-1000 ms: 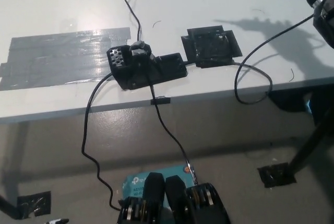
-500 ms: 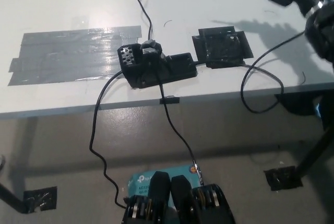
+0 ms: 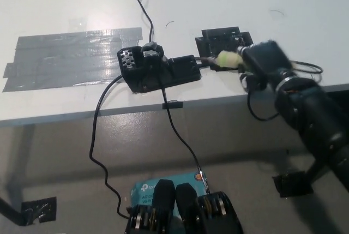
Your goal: The robot uses its right hand to grab the soldering gun kept on the middle of the table and pulls it out of its base and keep it on the right side of the base
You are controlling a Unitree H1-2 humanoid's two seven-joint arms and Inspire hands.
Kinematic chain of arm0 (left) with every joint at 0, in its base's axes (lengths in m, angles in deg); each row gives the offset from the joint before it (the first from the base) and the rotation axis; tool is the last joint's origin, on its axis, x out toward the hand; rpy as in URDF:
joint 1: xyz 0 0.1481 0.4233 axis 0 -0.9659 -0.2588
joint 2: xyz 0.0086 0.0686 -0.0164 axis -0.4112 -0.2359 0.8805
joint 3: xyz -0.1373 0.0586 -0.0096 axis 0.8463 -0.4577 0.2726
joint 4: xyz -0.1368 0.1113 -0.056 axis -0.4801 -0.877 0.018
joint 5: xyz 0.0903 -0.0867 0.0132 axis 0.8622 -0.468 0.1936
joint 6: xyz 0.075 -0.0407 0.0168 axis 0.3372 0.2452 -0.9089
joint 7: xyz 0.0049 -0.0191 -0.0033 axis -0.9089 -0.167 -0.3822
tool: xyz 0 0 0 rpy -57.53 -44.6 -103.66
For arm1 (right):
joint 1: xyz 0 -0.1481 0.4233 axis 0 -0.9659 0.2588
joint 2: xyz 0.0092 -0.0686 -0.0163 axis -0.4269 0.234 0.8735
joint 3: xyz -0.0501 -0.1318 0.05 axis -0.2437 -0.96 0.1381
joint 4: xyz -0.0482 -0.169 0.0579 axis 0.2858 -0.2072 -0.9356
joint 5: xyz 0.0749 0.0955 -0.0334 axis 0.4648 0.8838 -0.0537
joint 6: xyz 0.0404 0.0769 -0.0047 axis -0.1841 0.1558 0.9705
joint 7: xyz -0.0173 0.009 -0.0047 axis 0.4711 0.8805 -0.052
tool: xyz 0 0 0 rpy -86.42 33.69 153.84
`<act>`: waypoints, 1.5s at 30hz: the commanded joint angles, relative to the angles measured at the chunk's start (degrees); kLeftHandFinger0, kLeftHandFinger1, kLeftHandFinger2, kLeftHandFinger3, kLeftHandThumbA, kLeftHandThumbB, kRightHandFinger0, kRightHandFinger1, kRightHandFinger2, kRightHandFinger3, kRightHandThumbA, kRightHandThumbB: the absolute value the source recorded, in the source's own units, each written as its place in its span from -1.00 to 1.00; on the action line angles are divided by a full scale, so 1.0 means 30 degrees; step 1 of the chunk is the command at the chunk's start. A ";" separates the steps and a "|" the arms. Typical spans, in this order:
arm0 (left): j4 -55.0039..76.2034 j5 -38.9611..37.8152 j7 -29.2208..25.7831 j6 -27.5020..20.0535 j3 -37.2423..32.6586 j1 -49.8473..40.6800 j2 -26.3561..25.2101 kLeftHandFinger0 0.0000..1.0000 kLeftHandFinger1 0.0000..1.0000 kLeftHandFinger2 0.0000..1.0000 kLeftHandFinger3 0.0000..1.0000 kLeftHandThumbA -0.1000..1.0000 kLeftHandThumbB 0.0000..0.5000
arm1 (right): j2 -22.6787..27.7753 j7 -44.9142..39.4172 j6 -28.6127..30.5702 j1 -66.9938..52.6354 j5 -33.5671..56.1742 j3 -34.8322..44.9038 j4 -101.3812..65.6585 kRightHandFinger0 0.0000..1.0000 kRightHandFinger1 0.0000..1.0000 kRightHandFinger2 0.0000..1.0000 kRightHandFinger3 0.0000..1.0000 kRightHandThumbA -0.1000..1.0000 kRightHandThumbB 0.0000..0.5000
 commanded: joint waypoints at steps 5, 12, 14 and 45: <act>0.0639 0.0342 0.0451 0.0277 -0.0136 -0.0053 -0.0654 -0.15 0.04 0.27 0.65 0.31 0.10 | 0.0224 -0.5204 -0.1727 0.1159 0.1051 0.0045 -0.1573 1.00 1.00 1.00 1.00 0.13 -0.77; 0.0571 0.0176 0.0460 0.0276 -0.0057 -0.0120 -0.0652 -0.16 0.02 0.19 0.59 0.30 0.09 | 0.1069 -0.6609 -0.3018 0.1827 -0.1029 -0.1615 -0.1877 1.00 1.00 1.00 1.00 1.00 0.84; 0.0517 0.0178 0.0422 0.0277 -0.0031 -0.0147 -0.0589 -0.17 0.01 0.18 0.59 0.28 0.08 | 0.1196 -0.6771 -0.3270 0.2003 -0.1272 -0.1816 -0.2145 1.00 1.00 1.00 1.00 1.00 1.00; 0.0325 -0.0053 0.0508 0.0276 0.0044 -0.0106 -0.0577 -0.21 0.01 0.21 0.60 0.29 0.12 | 0.2755 -0.9987 -0.7270 -0.8508 1.0426 1.1676 -2.3443 1.00 1.00 1.00 1.00 1.00 0.37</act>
